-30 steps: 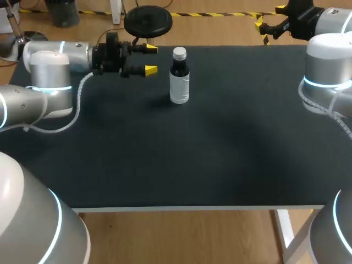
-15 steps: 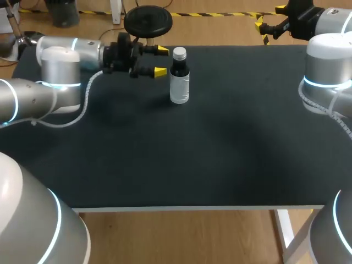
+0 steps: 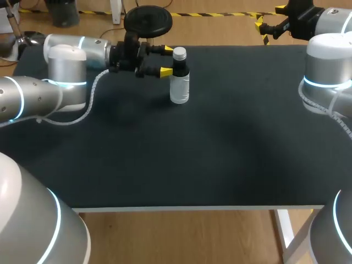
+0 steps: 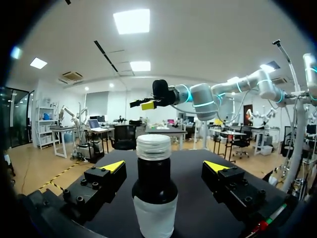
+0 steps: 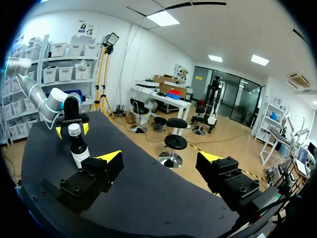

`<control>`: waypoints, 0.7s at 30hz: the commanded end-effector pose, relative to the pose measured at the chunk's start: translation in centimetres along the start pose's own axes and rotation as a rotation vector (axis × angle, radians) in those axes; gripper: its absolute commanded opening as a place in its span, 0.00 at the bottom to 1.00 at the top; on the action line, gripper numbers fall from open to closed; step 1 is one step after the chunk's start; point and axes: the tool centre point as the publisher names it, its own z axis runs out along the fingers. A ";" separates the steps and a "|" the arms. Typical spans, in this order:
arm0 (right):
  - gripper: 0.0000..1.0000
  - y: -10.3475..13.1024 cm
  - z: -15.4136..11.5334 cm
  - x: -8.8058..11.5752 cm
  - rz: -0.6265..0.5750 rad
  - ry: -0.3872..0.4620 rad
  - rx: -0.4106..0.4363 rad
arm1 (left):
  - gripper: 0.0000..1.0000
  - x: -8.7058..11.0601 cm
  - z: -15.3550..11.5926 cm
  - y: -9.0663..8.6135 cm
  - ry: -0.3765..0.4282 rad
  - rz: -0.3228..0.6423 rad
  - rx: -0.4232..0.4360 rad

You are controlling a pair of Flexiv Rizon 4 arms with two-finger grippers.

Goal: Unscrew the bottle cap

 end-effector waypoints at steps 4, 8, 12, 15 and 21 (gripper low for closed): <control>1.00 0.0 -0.1 0.0 0.000 0.000 0.000 | 1.00 -0.9 0.6 0.5 0.014 -0.010 0.003; 1.00 0.0 -0.1 0.0 0.000 0.000 0.000 | 1.00 -1.1 1.0 0.6 0.018 -0.010 0.000; 1.00 0.0 -0.1 0.0 0.000 0.000 0.000 | 1.00 -1.3 1.3 0.7 0.024 -0.014 0.000; 1.00 0.0 -0.1 0.0 0.000 0.000 0.000 | 1.00 -1.4 1.5 0.7 0.030 -0.015 0.002; 1.00 0.0 -0.1 0.0 0.000 0.000 0.000 | 1.00 -1.4 2.2 0.7 0.046 -0.014 0.005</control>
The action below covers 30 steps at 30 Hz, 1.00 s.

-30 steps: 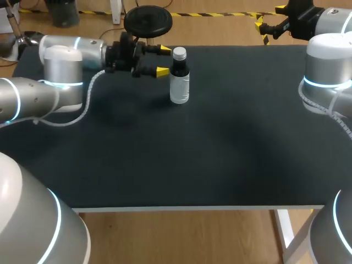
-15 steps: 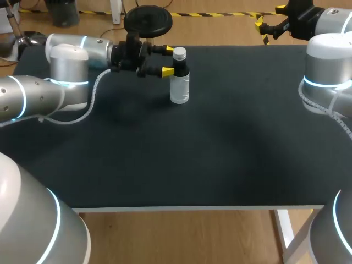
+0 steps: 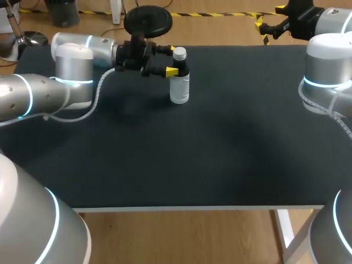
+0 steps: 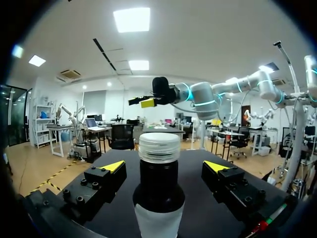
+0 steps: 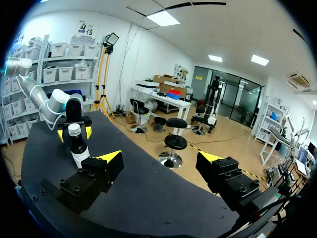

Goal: Unscrew the bottle cap

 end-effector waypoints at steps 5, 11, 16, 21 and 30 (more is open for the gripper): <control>1.00 0.0 -0.1 0.0 0.000 0.000 0.000 | 1.00 -0.8 0.7 0.4 0.026 -0.003 0.006; 1.00 0.0 -0.1 0.0 0.000 0.000 0.000 | 1.00 -0.8 1.0 0.3 0.031 -0.005 0.006; 1.00 0.0 -0.1 0.0 0.000 0.000 0.000 | 1.00 -0.8 1.2 0.2 0.037 -0.001 0.008; 1.00 0.0 -0.1 0.0 0.000 0.000 0.000 | 1.00 -0.9 1.2 0.1 0.040 -0.001 0.010; 1.00 0.0 -0.1 0.0 0.000 0.000 0.000 | 1.00 -1.1 1.1 0.2 0.040 -0.005 0.011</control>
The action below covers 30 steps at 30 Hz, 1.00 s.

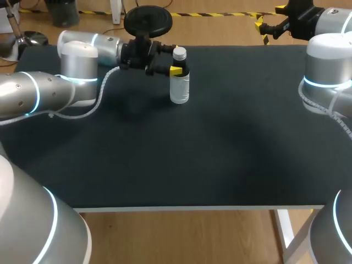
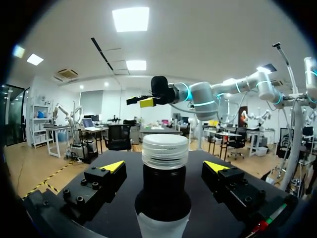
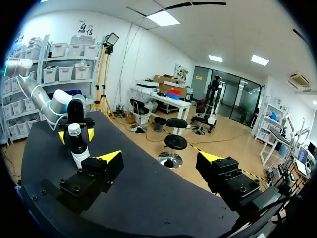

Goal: Unscrew the bottle cap

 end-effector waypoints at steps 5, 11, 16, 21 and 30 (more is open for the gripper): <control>1.00 0.0 -0.1 0.0 0.000 0.000 0.000 | 0.51 -0.7 -0.1 0.3 0.009 0.000 0.004; 1.00 0.0 -0.1 0.0 0.000 0.000 0.000 | 0.19 -0.8 0.0 0.3 0.012 0.000 0.006; 1.00 0.0 -0.1 0.0 0.000 0.000 0.000 | 0.00 -0.8 0.2 0.2 0.014 0.002 0.005; 1.00 0.0 -0.1 0.0 0.000 0.000 0.000 | 0.00 -0.7 0.0 -0.2 0.015 0.015 0.005; 1.00 0.0 -0.1 0.0 0.000 0.000 0.000 | 0.00 -0.7 -1.1 -0.7 -0.001 0.035 0.019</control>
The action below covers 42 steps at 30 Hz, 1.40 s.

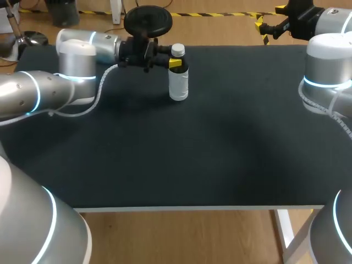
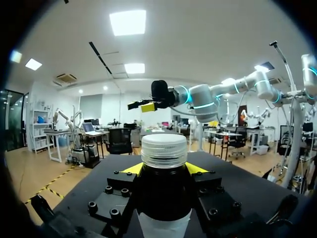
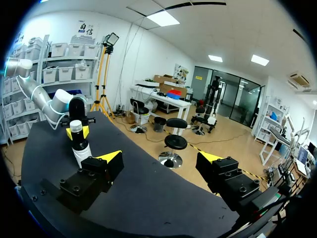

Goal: Unscrew the bottle cap

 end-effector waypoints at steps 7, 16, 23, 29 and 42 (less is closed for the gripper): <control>1.00 0.0 -0.1 0.0 0.000 0.000 0.000 | 0.00 0.0 -0.6 0.1 -0.003 0.007 -0.006; 1.00 0.0 -0.1 0.0 0.000 0.000 0.000 | 0.00 0.1 -0.6 0.3 0.003 0.013 -0.011; 1.00 0.0 -0.1 0.0 0.000 0.000 0.000 | 0.00 0.1 -0.7 0.4 0.002 0.009 -0.010; 1.00 0.0 -0.1 0.0 0.000 0.000 0.000 | 0.00 0.1 -0.7 0.4 0.003 0.007 -0.010; 1.00 0.0 -0.1 0.0 0.000 0.000 0.000 | 0.00 0.1 -0.9 0.4 -0.017 -0.001 -0.011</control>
